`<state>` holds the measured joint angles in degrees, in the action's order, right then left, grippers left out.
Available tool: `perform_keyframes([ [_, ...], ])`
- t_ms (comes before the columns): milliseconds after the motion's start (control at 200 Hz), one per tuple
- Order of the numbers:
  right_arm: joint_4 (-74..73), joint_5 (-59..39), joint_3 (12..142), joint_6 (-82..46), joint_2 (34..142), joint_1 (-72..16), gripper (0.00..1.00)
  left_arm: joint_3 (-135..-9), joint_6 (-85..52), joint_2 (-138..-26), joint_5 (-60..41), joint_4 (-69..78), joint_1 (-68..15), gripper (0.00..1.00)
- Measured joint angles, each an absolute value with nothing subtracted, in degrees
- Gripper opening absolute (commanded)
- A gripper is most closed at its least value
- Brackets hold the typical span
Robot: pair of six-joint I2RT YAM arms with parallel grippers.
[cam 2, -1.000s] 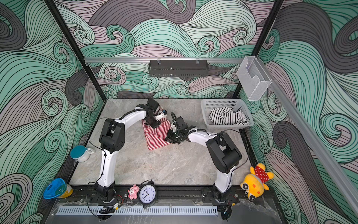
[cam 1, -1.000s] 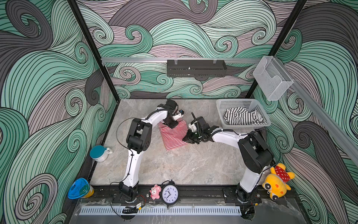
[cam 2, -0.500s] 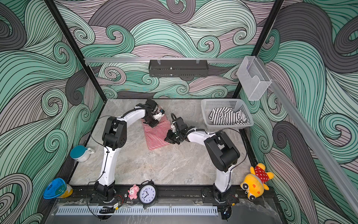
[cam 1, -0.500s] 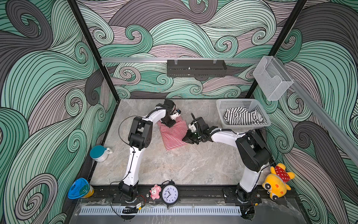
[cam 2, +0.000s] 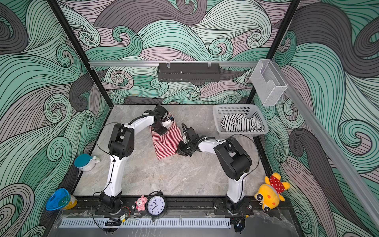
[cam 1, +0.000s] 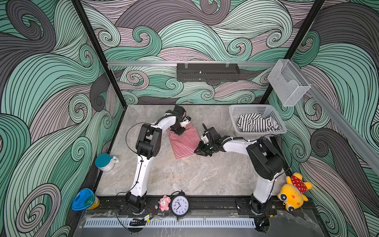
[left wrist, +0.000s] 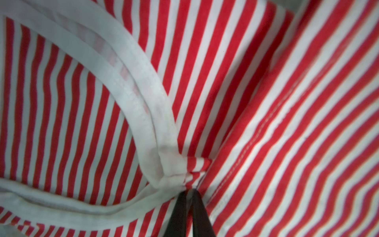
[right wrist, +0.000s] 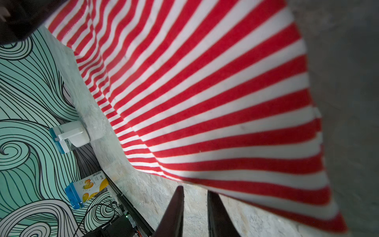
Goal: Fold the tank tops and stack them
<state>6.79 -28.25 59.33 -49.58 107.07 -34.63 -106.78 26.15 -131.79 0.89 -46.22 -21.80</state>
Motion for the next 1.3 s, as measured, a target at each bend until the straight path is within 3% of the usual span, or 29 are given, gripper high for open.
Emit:
perform_keyframes([
  [466,10.6,-27.6,58.5,-46.6,95.0,-29.1,0.54,-95.0,26.0,-113.3,9.2,-44.0,-21.5,0.23],
  [636,10.1,-27.4,54.9,-46.5,92.9,-25.6,0.56,-85.9,25.8,-105.4,9.4,-41.9,-22.1,0.34],
  [751,8.8,-27.6,52.2,-47.0,93.7,-24.8,0.55,-79.6,25.2,-100.1,9.8,-40.4,-24.0,0.36],
  [1301,-13.8,-33.0,44.4,-56.9,103.1,-24.6,0.46,-61.5,22.3,-87.8,9.8,-35.5,-28.9,0.36],
])
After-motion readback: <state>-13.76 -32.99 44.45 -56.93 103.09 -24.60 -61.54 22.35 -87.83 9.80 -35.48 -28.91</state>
